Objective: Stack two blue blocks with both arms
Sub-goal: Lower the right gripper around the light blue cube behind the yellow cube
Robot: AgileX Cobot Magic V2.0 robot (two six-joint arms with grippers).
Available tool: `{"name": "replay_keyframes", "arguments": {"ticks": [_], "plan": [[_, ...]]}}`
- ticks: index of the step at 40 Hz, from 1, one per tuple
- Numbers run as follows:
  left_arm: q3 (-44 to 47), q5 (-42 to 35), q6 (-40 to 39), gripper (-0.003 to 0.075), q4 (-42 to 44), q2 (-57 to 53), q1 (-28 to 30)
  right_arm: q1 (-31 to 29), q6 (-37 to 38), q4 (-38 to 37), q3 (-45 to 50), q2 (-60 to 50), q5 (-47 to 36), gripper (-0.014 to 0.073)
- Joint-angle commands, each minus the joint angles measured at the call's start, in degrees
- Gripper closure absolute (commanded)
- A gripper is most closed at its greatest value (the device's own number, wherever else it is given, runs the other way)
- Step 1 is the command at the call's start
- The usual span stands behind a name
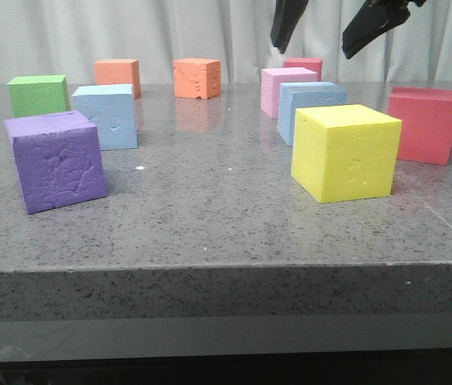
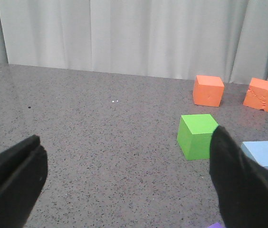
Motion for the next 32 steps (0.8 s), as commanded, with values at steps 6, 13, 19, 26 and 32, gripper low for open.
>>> {"name": "replay_keyframes", "arguments": {"ticks": [6, 13, 19, 26, 32], "plan": [[-2.14, -5.04, 0.0, 0.0048, -0.14, 0.55, 0.01, -0.21, 0.83, -1.17, -2.26, -1.18, -1.89, -0.0052], [-2.14, -5.04, 0.0, 0.0048, -0.14, 0.55, 0.01, -0.21, 0.83, -1.07, -2.26, 0.89, -1.16, -0.0052], [-2.14, -5.04, 0.0, 0.0048, -0.14, 0.55, 0.01, -0.21, 0.83, -1.07, -2.26, 2.43, -0.85, -0.0052], [-2.14, -5.04, 0.0, 0.0048, -0.14, 0.55, 0.01, -0.21, 0.83, -1.07, -2.26, 3.07, -1.12, -0.0052], [-2.14, -5.04, 0.0, 0.0048, -0.14, 0.55, 0.01, -0.21, 0.83, -1.07, -2.26, 3.23, -0.91, 0.0051]]}}
